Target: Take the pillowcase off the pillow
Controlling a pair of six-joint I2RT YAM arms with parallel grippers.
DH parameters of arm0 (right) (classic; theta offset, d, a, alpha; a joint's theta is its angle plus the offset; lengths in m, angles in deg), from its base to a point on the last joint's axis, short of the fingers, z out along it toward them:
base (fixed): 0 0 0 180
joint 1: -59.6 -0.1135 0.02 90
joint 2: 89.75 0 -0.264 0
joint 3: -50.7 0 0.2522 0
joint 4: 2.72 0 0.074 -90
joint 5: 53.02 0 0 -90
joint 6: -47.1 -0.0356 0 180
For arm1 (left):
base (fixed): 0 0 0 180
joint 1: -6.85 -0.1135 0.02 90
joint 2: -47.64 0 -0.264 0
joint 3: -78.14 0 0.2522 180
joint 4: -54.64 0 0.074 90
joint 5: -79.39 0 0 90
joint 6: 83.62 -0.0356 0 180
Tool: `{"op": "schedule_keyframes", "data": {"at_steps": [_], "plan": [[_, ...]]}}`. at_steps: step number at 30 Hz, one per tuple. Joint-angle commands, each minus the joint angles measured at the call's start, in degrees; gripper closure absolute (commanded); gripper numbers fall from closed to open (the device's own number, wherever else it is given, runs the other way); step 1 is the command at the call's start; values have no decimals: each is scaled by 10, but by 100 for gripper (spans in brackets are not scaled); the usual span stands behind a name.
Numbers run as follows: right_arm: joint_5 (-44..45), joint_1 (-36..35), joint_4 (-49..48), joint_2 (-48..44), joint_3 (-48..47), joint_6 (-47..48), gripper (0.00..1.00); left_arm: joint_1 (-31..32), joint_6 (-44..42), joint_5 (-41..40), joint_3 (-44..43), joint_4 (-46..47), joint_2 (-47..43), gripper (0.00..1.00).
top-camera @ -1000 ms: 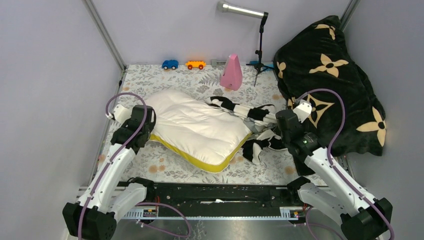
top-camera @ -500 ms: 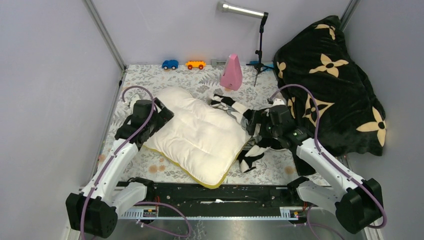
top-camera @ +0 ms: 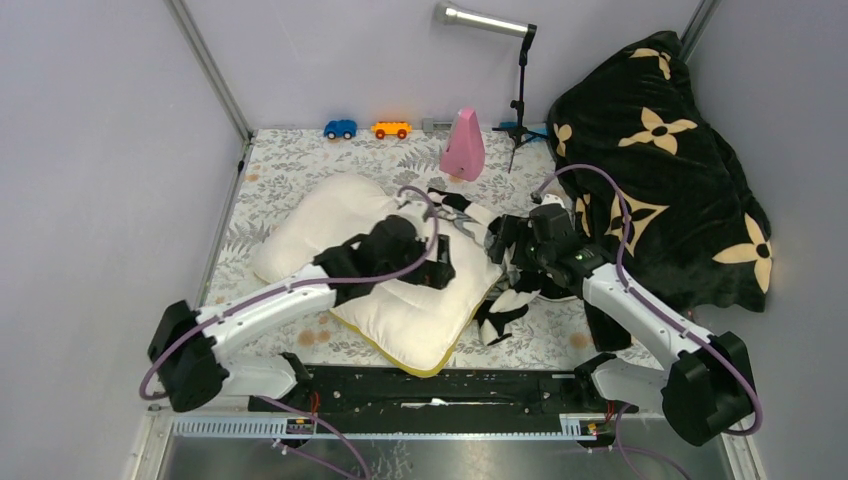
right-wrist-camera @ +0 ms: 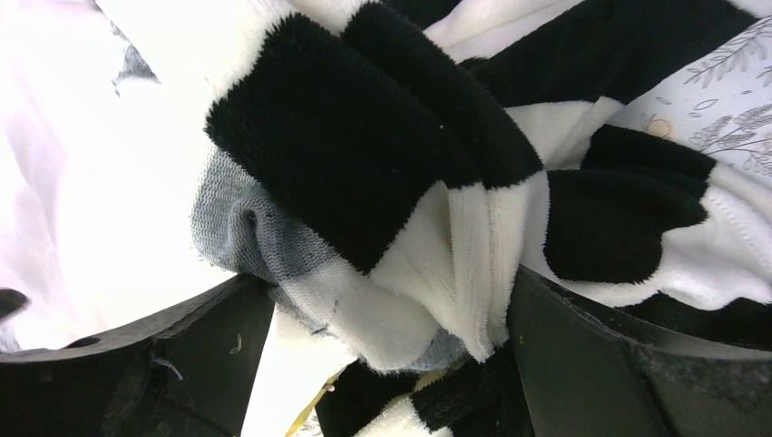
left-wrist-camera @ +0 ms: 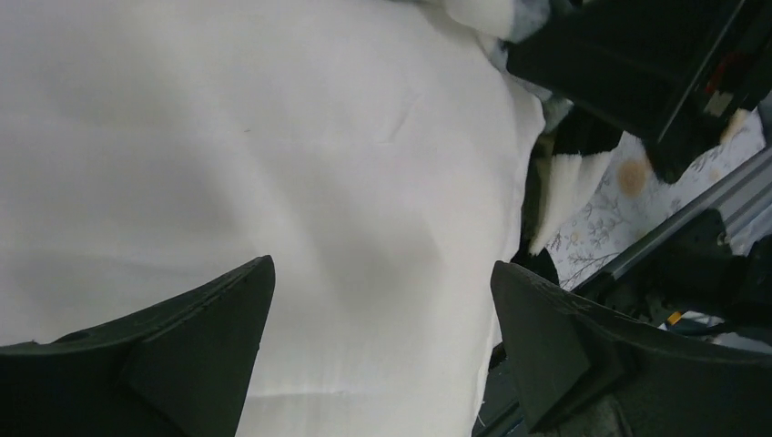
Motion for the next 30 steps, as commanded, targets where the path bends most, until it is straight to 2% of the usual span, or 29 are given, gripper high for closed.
{"op": "schedule_keyframes", "data": {"at_steps": [1, 6, 8, 13, 14, 15, 18, 21, 24, 27, 30], "plan": [[63, 2, -35, -40, 12, -37, 0, 58, -71, -39, -62, 25, 68, 1], [81, 2, -37, -52, 24, -42, 0, 106, -85, -78, -120, -13, 159, 1], [80, 2, -42, -56, 30, -46, 0, 108, -72, -102, -145, -46, 195, 1], [51, 2, -94, -73, 72, -78, 0, 108, -54, -104, -173, -107, 271, 1], [45, 2, -104, -71, 78, -87, 0, 107, -46, -116, -171, -113, 275, 4], [40, 3, -108, -65, 83, -96, 0, 107, -37, -138, -169, -122, 272, 12], [33, 2, -111, -43, 84, -117, 0, 106, -17, -209, -133, -120, 216, 46], [29, 2, -129, -30, 87, -130, 1, 95, -8, -251, -84, -105, 128, 71], [39, 2, -138, -22, 90, -140, 0, 69, 1, -272, -45, -103, 46, 84], [83, 2, -113, -11, 87, -158, 1, 25, 11, -279, -14, -112, -29, 92], [137, 2, -79, -5, 83, -182, 0, -46, 28, -279, 10, -122, -104, 98]]}}
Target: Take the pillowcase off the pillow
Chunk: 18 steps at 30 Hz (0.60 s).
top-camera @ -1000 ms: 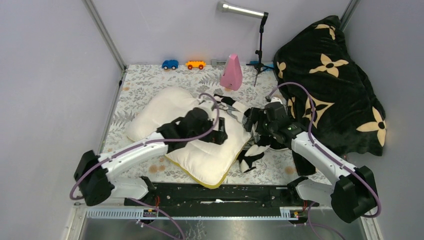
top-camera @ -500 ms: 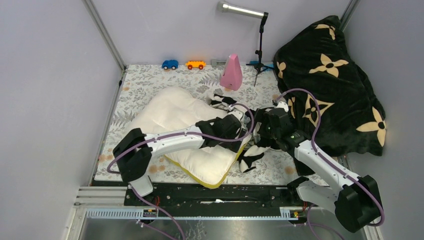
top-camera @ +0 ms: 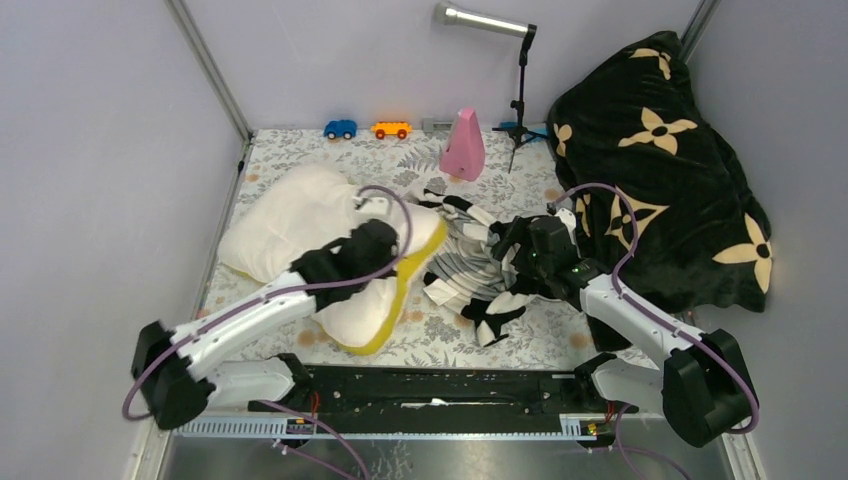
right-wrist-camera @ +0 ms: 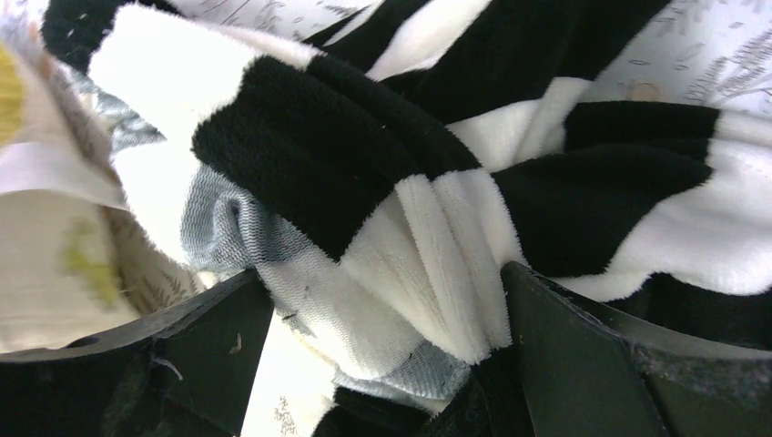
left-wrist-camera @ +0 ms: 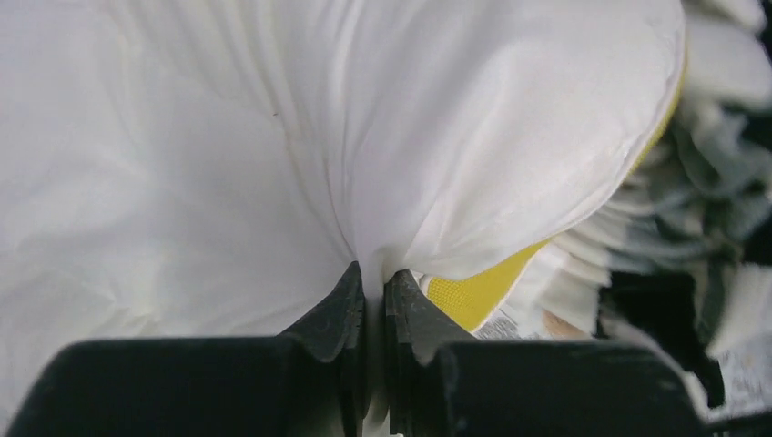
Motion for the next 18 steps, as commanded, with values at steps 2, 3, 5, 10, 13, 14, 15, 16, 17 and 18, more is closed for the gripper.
{"op": "schedule_keyframes", "data": {"at_steps": [2, 3, 5, 10, 13, 14, 15, 16, 17, 18], "plan": [[87, 2, 33, 2, 2, -42, 1, -114, 29, -42, 36, -2, -121, 99], [83, 2, 28, -2, 5, -36, 0, -137, 33, -30, 43, 2, -134, 100], [62, 2, 14, -10, 9, -22, 0, -184, 42, -11, 53, 7, -151, 100], [35, 2, 14, -13, 2, 6, 0, -254, 71, 12, 62, 5, -124, 100], [19, 2, 23, -8, -3, 22, 0, -286, 113, 43, 73, 6, -91, 100], [9, 2, 22, -6, -3, 28, 0, -293, 121, 65, 81, 17, -81, 100], [-6, 2, 20, -3, -3, 33, 0, -296, 125, 89, 90, 38, -72, 100], [-20, 2, 18, 1, -3, 38, 0, -297, 130, 116, 99, 61, -64, 100], [-35, 2, 17, 6, -4, 41, 0, -297, 136, 139, 106, 89, -56, 100], [-45, 2, 15, 11, -4, 43, 0, -297, 142, 164, 110, 116, -45, 100]]}}
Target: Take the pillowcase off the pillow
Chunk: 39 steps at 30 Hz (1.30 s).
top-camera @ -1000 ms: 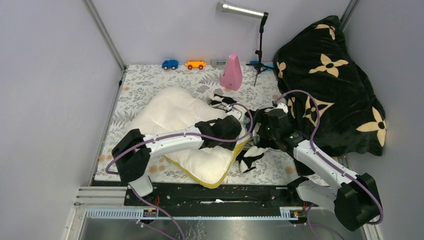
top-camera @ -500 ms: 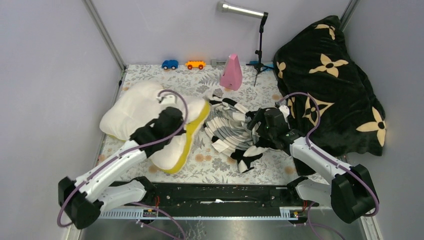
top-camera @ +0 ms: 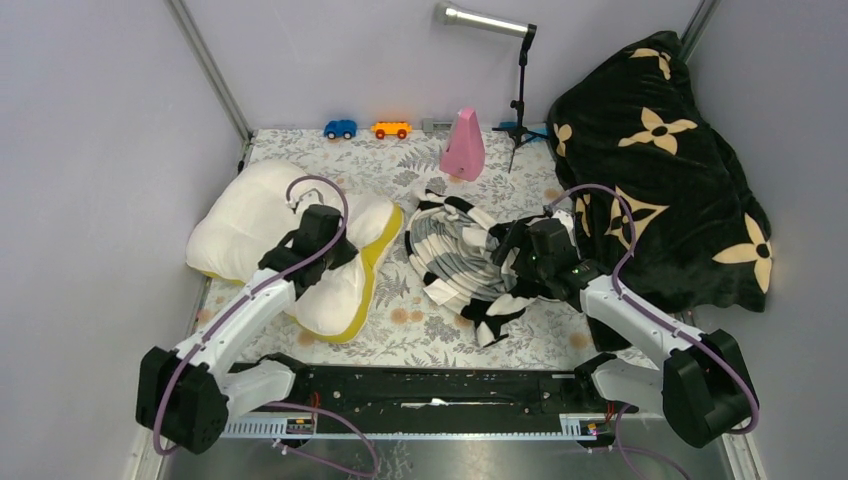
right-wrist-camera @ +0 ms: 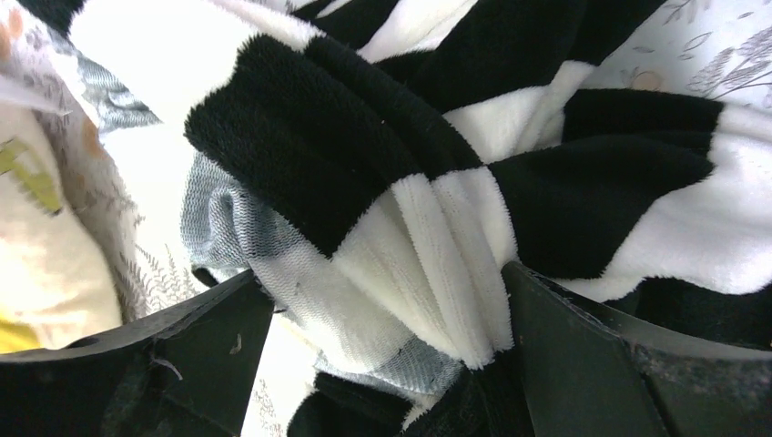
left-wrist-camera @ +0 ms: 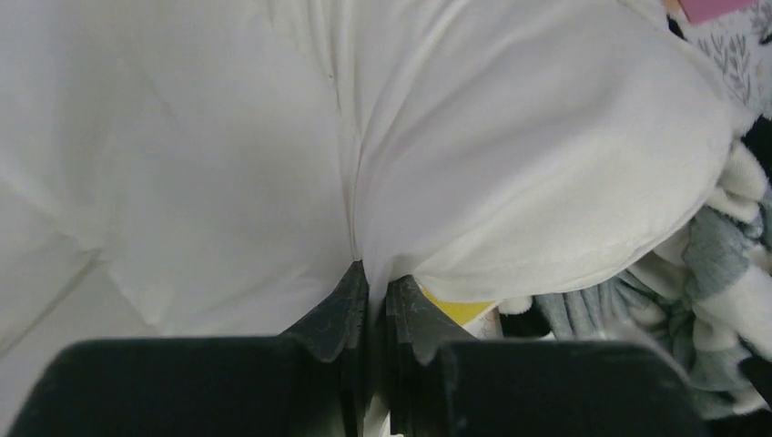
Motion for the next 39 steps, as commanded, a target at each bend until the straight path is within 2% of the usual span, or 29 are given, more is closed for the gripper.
{"op": "schedule_keyframes", "data": {"at_steps": [1, 4, 8, 12, 15, 16, 17, 19, 20, 24, 27, 31, 36, 37, 39], "plan": [[-58, 2, -1, 24, -11, 26, 0, -13, 47, 75, 21, 103, 37, 100], [-75, 2, 1, 47, -17, 23, 0, -15, 60, 57, -23, 134, 93, 100], [-115, 2, -8, 61, -21, 23, 0, -20, 57, 17, -137, 133, 198, 100], [-139, 2, -10, 44, -30, 35, 1, -20, 55, -12, -232, 164, 273, 100], [-139, 2, -6, 21, -38, 46, 0, -20, 24, 2, -308, 170, 324, 100], [-135, 2, -4, 14, -40, 49, 0, -20, 9, 19, -334, 168, 336, 93], [-129, 2, 1, 6, -42, 52, 0, -20, -1, 33, -360, 160, 345, 68], [-111, 2, 10, -11, -47, 58, 0, -19, -6, 39, -391, 134, 344, 7], [-99, 2, 12, -22, -47, 59, 0, -17, -17, 44, -392, 133, 334, 2], [-62, 2, -5, -72, -40, 63, 1, -16, -60, 48, -337, 140, 252, 1], [-25, 2, -41, -124, -21, 70, 1, -16, -91, 33, -243, 167, 171, 1], [71, 2, -122, -185, 29, 109, 1, -16, -131, 16, -116, 235, 75, 1], [226, 5, -144, -150, 25, 148, 1, -16, -142, -41, 25, 330, 32, 1], [239, 11, -147, -139, 21, 150, 1, -16, -149, -48, 53, 353, 26, 1], [211, 52, -167, -123, 18, 139, 1, -16, -164, -76, 97, 384, 21, 1]]}}
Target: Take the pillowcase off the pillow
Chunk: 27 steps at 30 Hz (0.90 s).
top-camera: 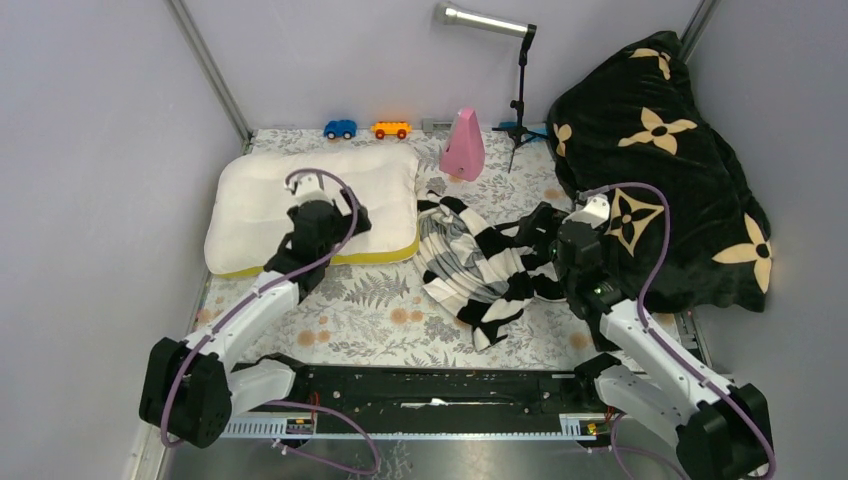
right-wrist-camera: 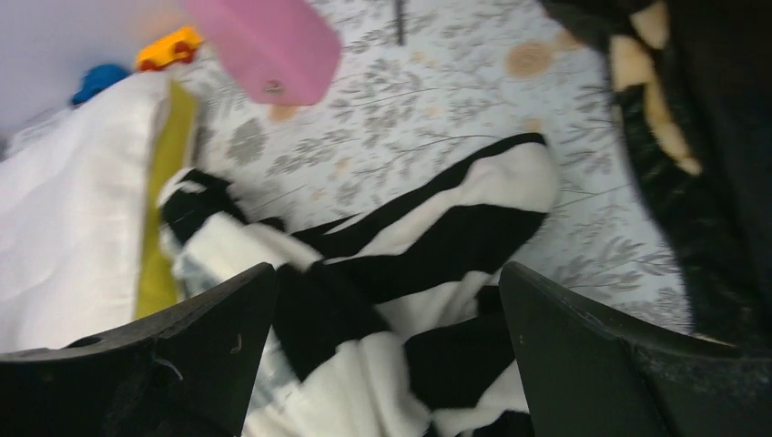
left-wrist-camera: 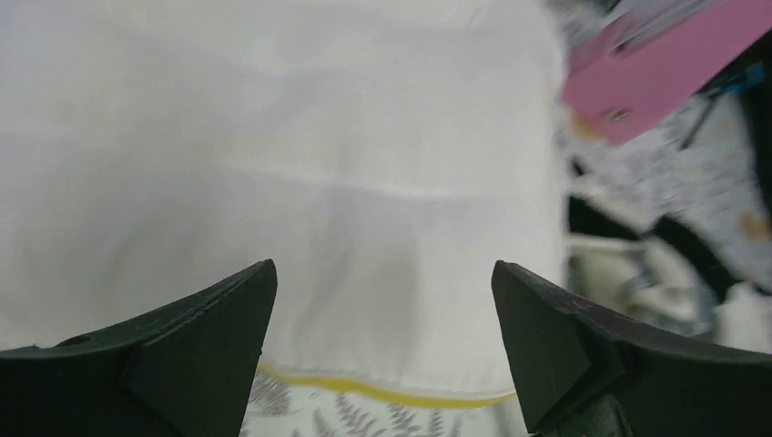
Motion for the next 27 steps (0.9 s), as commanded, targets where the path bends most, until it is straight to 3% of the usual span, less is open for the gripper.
{"op": "schedule_keyframes", "data": {"at_steps": [1, 6, 8, 11, 16, 20, 27], "plan": [[42, 73, -52, 35, -18, 10, 1, -1, -48, -81, 82, 111, -11, 1], [-15, 166, -69, 90, -38, 55, 1, -27, -112, -156, 118, 165, 6, 1], [-30, 181, -109, 108, -14, 107, 1, -59, -130, -135, 133, 204, 9, 1], [-82, 191, -251, 134, 57, 169, 1, -97, -186, -107, 162, 306, 37, 1], [-48, 195, -326, 172, 102, 257, 1, -152, -195, -8, 155, 357, 116, 1], [-53, 204, -514, 235, 181, 282, 1, -165, -218, 30, 125, 334, 164, 1], [-27, 214, -624, 354, 183, 274, 1, -164, -245, 23, 160, 412, 200, 1]]}}
